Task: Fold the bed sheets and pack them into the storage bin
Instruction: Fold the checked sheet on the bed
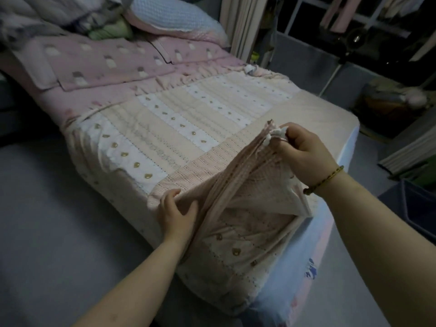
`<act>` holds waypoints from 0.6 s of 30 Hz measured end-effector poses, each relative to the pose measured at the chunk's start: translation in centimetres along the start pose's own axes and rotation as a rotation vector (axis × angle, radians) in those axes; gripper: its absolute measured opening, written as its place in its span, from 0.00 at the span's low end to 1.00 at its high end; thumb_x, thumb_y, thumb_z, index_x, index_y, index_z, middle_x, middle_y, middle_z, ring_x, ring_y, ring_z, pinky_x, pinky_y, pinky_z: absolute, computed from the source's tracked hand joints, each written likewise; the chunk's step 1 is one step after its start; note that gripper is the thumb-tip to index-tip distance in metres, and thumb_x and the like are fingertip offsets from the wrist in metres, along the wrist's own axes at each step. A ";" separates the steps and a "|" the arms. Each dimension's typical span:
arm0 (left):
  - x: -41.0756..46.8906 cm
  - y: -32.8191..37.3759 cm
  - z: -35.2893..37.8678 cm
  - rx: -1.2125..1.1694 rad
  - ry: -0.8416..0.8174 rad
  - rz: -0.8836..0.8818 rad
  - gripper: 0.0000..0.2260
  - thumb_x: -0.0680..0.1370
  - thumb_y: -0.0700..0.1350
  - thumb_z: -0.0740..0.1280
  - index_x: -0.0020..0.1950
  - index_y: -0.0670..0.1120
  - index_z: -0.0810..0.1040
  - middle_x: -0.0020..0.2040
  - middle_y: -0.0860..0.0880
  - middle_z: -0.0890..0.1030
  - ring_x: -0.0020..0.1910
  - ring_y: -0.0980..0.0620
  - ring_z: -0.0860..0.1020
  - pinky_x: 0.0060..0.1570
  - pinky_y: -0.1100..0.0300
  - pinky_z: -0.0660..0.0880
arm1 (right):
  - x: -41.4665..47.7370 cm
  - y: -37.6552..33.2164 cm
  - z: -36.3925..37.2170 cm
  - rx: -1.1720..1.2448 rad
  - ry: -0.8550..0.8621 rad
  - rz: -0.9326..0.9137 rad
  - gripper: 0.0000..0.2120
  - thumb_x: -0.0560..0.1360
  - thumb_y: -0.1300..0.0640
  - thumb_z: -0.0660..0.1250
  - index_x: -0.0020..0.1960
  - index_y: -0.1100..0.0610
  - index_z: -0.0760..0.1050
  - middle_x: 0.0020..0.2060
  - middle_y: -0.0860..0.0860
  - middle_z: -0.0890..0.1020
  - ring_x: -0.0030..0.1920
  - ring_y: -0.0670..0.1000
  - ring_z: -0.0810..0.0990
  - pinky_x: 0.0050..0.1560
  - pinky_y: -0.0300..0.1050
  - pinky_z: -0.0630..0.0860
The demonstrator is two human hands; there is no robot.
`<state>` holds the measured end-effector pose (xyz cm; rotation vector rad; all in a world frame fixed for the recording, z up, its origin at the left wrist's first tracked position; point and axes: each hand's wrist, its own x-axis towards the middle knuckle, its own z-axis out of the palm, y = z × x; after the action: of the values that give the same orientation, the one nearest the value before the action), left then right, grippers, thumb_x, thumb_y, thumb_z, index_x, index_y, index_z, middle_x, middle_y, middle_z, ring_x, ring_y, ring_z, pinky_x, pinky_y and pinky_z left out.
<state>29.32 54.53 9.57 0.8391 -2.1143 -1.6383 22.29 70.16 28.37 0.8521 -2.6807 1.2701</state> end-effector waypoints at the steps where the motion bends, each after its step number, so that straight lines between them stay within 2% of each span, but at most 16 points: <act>1: -1.0 0.8 0.0 -0.081 -0.007 0.058 0.15 0.72 0.42 0.71 0.56 0.43 0.72 0.54 0.48 0.72 0.54 0.49 0.71 0.51 0.68 0.69 | 0.4 -0.4 0.1 -0.020 -0.011 0.000 0.10 0.77 0.64 0.60 0.38 0.66 0.70 0.33 0.57 0.67 0.26 0.40 0.65 0.29 0.27 0.64; 3: -1.8 1.5 0.5 -0.123 -0.122 0.130 0.13 0.70 0.49 0.72 0.50 0.48 0.73 0.48 0.52 0.73 0.48 0.53 0.72 0.47 0.70 0.69 | 0.8 -0.8 0.2 -0.038 -0.024 -0.015 0.09 0.77 0.63 0.61 0.38 0.63 0.68 0.33 0.56 0.66 0.25 0.39 0.65 0.28 0.27 0.63; 5: -1.1 1.1 1.1 -0.049 -0.178 0.120 0.14 0.73 0.48 0.70 0.56 0.45 0.73 0.53 0.50 0.73 0.52 0.53 0.71 0.52 0.63 0.69 | 1.1 -1.1 0.1 -0.042 -0.017 -0.035 0.08 0.77 0.63 0.61 0.40 0.64 0.69 0.34 0.57 0.66 0.26 0.40 0.64 0.29 0.28 0.63; 7: 0.0 0.4 1.2 0.012 -0.137 0.031 0.15 0.75 0.46 0.67 0.60 0.43 0.72 0.59 0.48 0.73 0.57 0.51 0.71 0.58 0.55 0.70 | 1.2 -1.1 0.0 -0.046 0.011 -0.048 0.11 0.77 0.62 0.62 0.40 0.69 0.70 0.36 0.57 0.67 0.27 0.42 0.62 0.29 0.28 0.62; 8: 0.5 -0.2 1.0 0.076 -0.113 -0.010 0.14 0.76 0.46 0.65 0.60 0.44 0.73 0.60 0.47 0.74 0.59 0.48 0.72 0.61 0.52 0.70 | 1.3 -1.0 -0.1 -0.038 0.024 -0.047 0.11 0.77 0.61 0.62 0.39 0.68 0.70 0.34 0.57 0.67 0.28 0.42 0.62 0.29 0.29 0.62; 12: 2.1 -2.1 0.4 0.443 -0.125 -0.138 0.12 0.78 0.46 0.59 0.58 0.47 0.77 0.59 0.47 0.78 0.61 0.46 0.72 0.63 0.56 0.65 | 1.7 -0.3 -1.3 0.008 0.099 -0.005 0.14 0.77 0.59 0.62 0.33 0.52 0.67 0.26 0.44 0.70 0.29 0.39 0.68 0.34 0.31 0.66; 13: 2.7 -2.4 0.6 0.462 -0.146 -0.160 0.12 0.77 0.47 0.60 0.58 0.48 0.77 0.59 0.47 0.78 0.61 0.46 0.72 0.64 0.57 0.64 | 1.7 -0.2 -1.8 0.039 0.102 0.008 0.13 0.76 0.54 0.64 0.33 0.50 0.69 0.27 0.43 0.71 0.31 0.40 0.69 0.37 0.36 0.68; 14: 3.4 -3.0 0.9 0.466 -0.191 -0.169 0.13 0.77 0.49 0.61 0.59 0.48 0.77 0.60 0.47 0.77 0.62 0.47 0.71 0.65 0.56 0.64 | 1.9 0.0 -1.9 0.068 0.101 0.024 0.13 0.73 0.44 0.65 0.33 0.49 0.72 0.30 0.45 0.72 0.34 0.43 0.70 0.39 0.39 0.69; 16: 4.1 -3.9 2.0 0.466 -0.319 -0.140 0.20 0.73 0.55 0.65 0.63 0.50 0.74 0.63 0.47 0.75 0.64 0.47 0.70 0.68 0.52 0.61 | 2.3 0.6 -2.2 0.084 0.103 0.056 0.22 0.57 0.26 0.66 0.32 0.45 0.76 0.32 0.46 0.72 0.36 0.45 0.70 0.39 0.39 0.69; 18: 3.9 -4.9 2.8 0.444 -0.379 -0.124 0.27 0.71 0.58 0.68 0.66 0.49 0.69 0.67 0.47 0.70 0.67 0.46 0.67 0.70 0.48 0.57 | 2.8 1.1 -2.2 0.088 0.103 0.076 0.27 0.50 0.23 0.66 0.33 0.45 0.77 0.30 0.43 0.73 0.36 0.43 0.71 0.39 0.38 0.69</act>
<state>25.84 53.43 3.78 0.8484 -2.8109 -1.4989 18.94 71.06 29.87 0.6786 -2.6175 1.4163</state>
